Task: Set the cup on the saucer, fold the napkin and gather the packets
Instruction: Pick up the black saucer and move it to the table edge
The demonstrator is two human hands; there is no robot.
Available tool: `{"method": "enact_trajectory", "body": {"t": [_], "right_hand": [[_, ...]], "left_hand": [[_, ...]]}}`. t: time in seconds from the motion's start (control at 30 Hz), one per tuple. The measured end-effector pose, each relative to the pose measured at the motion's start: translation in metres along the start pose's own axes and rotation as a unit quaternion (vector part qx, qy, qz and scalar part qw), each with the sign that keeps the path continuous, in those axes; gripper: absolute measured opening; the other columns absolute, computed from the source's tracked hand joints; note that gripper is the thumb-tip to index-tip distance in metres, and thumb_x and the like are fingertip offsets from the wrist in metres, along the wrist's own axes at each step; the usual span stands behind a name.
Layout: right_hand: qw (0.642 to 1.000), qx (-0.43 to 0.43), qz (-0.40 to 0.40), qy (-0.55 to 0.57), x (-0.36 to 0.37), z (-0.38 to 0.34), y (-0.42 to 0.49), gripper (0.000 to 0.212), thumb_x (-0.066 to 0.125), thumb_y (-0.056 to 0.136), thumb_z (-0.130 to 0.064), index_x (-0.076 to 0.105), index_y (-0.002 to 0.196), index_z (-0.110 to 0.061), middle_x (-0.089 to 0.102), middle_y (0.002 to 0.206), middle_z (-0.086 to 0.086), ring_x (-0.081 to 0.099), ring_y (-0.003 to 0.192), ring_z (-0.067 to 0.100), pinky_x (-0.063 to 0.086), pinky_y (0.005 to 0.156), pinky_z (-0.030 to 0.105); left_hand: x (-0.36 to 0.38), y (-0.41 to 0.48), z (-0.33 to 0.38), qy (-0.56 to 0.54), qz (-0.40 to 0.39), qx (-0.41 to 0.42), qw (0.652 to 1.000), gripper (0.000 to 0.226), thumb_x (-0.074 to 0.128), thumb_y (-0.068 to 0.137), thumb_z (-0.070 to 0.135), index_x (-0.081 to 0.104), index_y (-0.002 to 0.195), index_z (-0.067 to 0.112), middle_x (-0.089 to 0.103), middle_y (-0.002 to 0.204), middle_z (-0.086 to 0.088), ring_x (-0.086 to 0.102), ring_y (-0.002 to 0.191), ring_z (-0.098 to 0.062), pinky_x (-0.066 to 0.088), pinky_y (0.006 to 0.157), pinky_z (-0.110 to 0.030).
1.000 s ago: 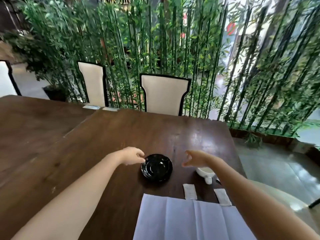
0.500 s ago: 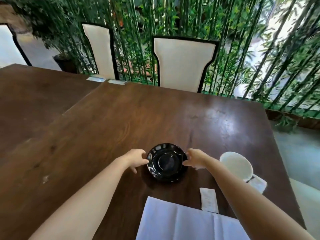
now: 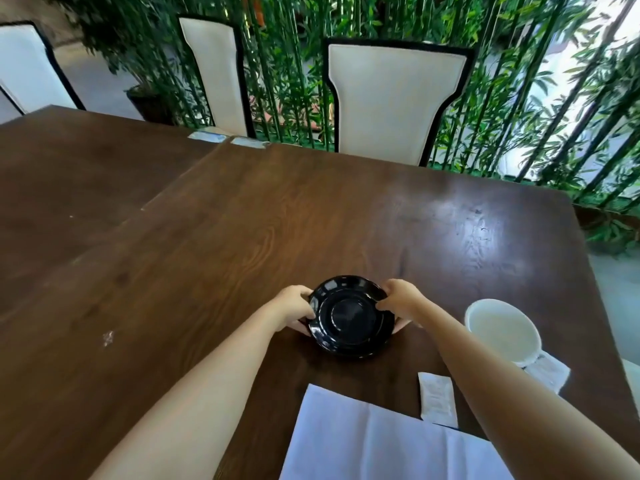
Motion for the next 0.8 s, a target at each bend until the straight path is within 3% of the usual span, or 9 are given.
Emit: {"method": "enact_trajectory", "body": {"t": [0.1, 0.2, 0.33, 0.47, 0.57, 0.7, 0.8], "right_hand": [[1.0, -0.005, -0.016, 0.016, 0.003, -0.005, -0.01, 0.033, 0.057, 0.088, -0.004, 0.05, 0.119, -0.006, 0.054, 0.112, 0.011, 0.066, 0.086, 0.035, 0.06, 0.048, 0.038], [0.998, -0.022, -0.035, 0.043, 0.009, -0.018, -0.024, 0.034, 0.051, 0.089, 0.0, 0.051, 0.122, -0.003, 0.062, 0.093, 0.012, 0.069, 0.066, 0.027, 0.06, 0.047, 0.034], [0.996, -0.045, -0.051, 0.063, 0.029, -0.044, -0.047, 0.032, 0.049, 0.088, 0.004, 0.055, 0.119, -0.003, 0.064, 0.111, 0.023, 0.071, 0.08, 0.035, 0.062, 0.055, 0.037], [0.992, -0.08, -0.072, 0.072, 0.068, -0.074, -0.074, 0.023, 0.052, 0.088, 0.004, 0.063, 0.107, -0.002, 0.071, 0.096, 0.023, 0.073, 0.075, 0.031, 0.062, 0.057, 0.035], [0.986, -0.103, -0.096, 0.085, 0.11, -0.098, -0.09, 0.02, 0.055, 0.088, 0.002, 0.066, 0.103, -0.004, 0.072, 0.082, 0.017, 0.072, 0.062, 0.023, 0.062, 0.055, 0.033], [0.977, -0.137, -0.149, 0.072, 0.184, -0.134, -0.114, 0.018, 0.058, 0.088, 0.001, 0.069, 0.102, -0.004, 0.072, 0.073, 0.012, 0.071, 0.057, 0.018, 0.06, 0.051, 0.029], [0.967, -0.156, -0.195, 0.046, 0.248, -0.155, -0.133, 0.021, 0.057, 0.088, 0.002, 0.07, 0.102, -0.006, 0.071, 0.081, 0.012, 0.071, 0.065, 0.02, 0.061, 0.057, 0.03]], "left_hand": [[-0.007, -0.011, -0.006, -0.027, 0.003, 0.001, 1.0, 0.051, 0.051, 0.079, -0.018, 0.054, 0.124, 0.007, 0.059, 0.118, -0.016, 0.06, 0.105, -0.031, 0.059, 0.074, -0.041], [-0.024, -0.026, -0.015, -0.066, 0.02, -0.002, 0.998, 0.05, 0.053, 0.077, -0.018, 0.059, 0.119, 0.007, 0.063, 0.113, -0.015, 0.063, 0.102, -0.028, 0.059, 0.071, -0.037], [-0.052, -0.057, -0.036, -0.124, 0.034, 0.0, 0.992, 0.046, 0.053, 0.078, -0.019, 0.061, 0.114, 0.008, 0.067, 0.097, -0.005, 0.068, 0.083, -0.017, 0.061, 0.065, -0.032], [-0.086, -0.1, -0.075, -0.193, 0.03, 0.008, 0.981, 0.05, 0.053, 0.079, -0.019, 0.054, 0.123, 0.005, 0.058, 0.126, -0.01, 0.067, 0.093, -0.021, 0.061, 0.063, -0.032], [-0.114, -0.139, -0.118, -0.243, 0.063, 0.003, 0.968, 0.055, 0.055, 0.08, -0.017, 0.049, 0.13, 0.005, 0.055, 0.13, -0.01, 0.067, 0.094, -0.021, 0.06, 0.061, -0.03], [-0.143, -0.201, -0.189, -0.313, 0.124, -0.011, 0.941, 0.049, 0.056, 0.08, -0.016, 0.053, 0.124, 0.005, 0.064, 0.108, -0.008, 0.067, 0.083, -0.018, 0.059, 0.056, -0.027], [-0.156, -0.248, -0.251, -0.379, 0.176, -0.03, 0.908, 0.046, 0.057, 0.078, -0.017, 0.054, 0.118, 0.006, 0.066, 0.097, -0.007, 0.067, 0.083, -0.02, 0.061, 0.059, -0.03]]}}
Point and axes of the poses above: each hand's wrist, its own y-axis towards the middle knuckle, its own x-axis out of the palm, z = x × y, the point moved 5 cm from there along y, towards the middle knuckle
